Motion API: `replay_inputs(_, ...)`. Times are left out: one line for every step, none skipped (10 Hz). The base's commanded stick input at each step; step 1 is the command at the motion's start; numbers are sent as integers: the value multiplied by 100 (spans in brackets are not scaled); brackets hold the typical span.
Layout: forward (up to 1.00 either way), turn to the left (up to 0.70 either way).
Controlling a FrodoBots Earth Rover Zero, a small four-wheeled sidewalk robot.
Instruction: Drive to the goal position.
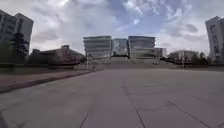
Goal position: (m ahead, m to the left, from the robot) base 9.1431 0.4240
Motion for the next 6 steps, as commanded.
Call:
replay_inputs(70,0)
replay_inputs(70,0)
replay_inputs(70,0)
replay_inputs(70,0)
replay_inputs(70,0)
replay_inputs(70,0)
